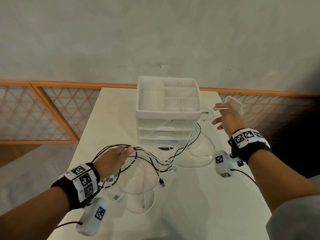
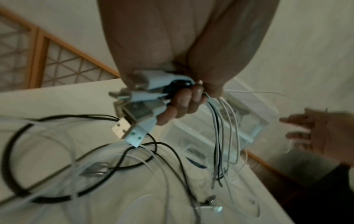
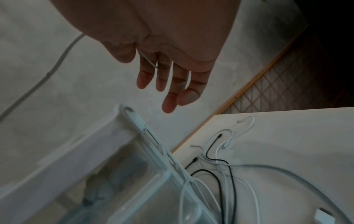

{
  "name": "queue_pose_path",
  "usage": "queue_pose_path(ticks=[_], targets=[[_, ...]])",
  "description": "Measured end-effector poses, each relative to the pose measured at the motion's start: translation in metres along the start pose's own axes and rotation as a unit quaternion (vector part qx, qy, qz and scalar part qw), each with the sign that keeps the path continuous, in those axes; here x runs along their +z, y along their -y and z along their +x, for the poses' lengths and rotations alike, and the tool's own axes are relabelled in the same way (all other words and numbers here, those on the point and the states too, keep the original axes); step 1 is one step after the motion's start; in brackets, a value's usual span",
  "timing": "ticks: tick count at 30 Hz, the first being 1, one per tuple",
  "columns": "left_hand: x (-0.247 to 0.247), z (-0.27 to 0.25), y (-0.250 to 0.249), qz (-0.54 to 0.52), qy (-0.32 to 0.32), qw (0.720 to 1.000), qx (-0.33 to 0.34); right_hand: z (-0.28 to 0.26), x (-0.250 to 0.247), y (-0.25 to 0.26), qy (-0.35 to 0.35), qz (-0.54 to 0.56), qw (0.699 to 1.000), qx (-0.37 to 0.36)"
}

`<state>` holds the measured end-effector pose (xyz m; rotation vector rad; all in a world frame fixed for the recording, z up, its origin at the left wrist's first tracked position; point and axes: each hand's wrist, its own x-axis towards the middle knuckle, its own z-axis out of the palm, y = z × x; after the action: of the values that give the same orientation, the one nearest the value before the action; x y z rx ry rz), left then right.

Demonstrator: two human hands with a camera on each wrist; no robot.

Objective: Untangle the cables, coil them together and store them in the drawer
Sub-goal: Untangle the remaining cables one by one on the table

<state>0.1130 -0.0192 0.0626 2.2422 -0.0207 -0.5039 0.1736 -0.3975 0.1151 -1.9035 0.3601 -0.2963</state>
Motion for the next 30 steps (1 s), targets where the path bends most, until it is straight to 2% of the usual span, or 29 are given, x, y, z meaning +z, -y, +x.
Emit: queue_pose_path(ticks=[4,6,8,9,11,13,15,17,18,20,21,23,24,26,28,29,30], targets=[[0.003,0.005,-0.016,-0.098,-0.032,0.994,0.045,0.003,0.003,-0.020,0.078,-0.132,0.988,-0.003],[0.003,0.006,-0.021,-0.108,-0.058,0.990,0.076,-0.006,0.002,-0.029,0.118,-0.256,0.960,0.002],[0.001,0.006,-0.026,-0.100,-0.094,0.986,0.094,-0.019,0.002,-0.036,0.150,-0.373,0.915,0.025],[0.000,0.006,-0.028,-0.088,-0.110,0.985,0.098,-0.027,0.002,-0.035,0.148,-0.399,0.904,0.035],[-0.002,0.005,-0.032,-0.046,-0.123,0.984,0.121,-0.043,0.006,-0.022,0.132,-0.384,0.914,0.002],[0.000,0.002,-0.039,-0.019,-0.088,0.984,0.153,-0.067,0.017,0.003,0.156,-0.301,0.937,-0.079],[0.007,-0.004,-0.053,-0.008,-0.032,0.981,0.189,-0.097,0.036,0.030,0.237,-0.224,0.937,-0.125],[0.013,-0.010,-0.066,0.005,0.015,0.972,0.234,-0.118,0.060,0.036,0.322,-0.237,0.904,-0.148],[0.015,-0.013,-0.072,0.006,0.033,0.967,0.254,-0.123,0.071,0.030,0.336,-0.265,0.891,-0.152],[0.014,-0.020,-0.076,-0.006,0.047,0.964,0.261,-0.118,0.078,0.012,0.357,-0.337,0.865,-0.105],[0.012,-0.023,-0.075,-0.010,0.044,0.967,0.251,-0.112,0.073,0.002,0.372,-0.385,0.842,-0.064],[0.006,-0.031,-0.068,-0.007,0.051,0.976,0.212,-0.092,0.057,-0.014,0.354,-0.472,0.807,-0.009],[0.004,-0.034,-0.062,-0.004,0.067,0.981,0.181,-0.082,0.047,-0.020,0.319,-0.498,0.807,-0.002],[0.005,-0.038,-0.045,0.030,0.110,0.983,0.143,-0.065,0.032,-0.031,0.204,-0.485,0.850,-0.020],[0.009,-0.040,-0.031,0.119,0.146,0.971,0.151,-0.062,0.032,-0.037,0.090,-0.383,0.916,-0.080],[0.011,-0.039,-0.027,0.157,0.150,0.964,0.154,-0.064,0.035,-0.040,0.044,-0.323,0.938,-0.118],[0.014,-0.037,-0.023,0.184,0.144,0.960,0.153,-0.068,0.040,-0.044,0.025,-0.294,0.944,-0.146]])
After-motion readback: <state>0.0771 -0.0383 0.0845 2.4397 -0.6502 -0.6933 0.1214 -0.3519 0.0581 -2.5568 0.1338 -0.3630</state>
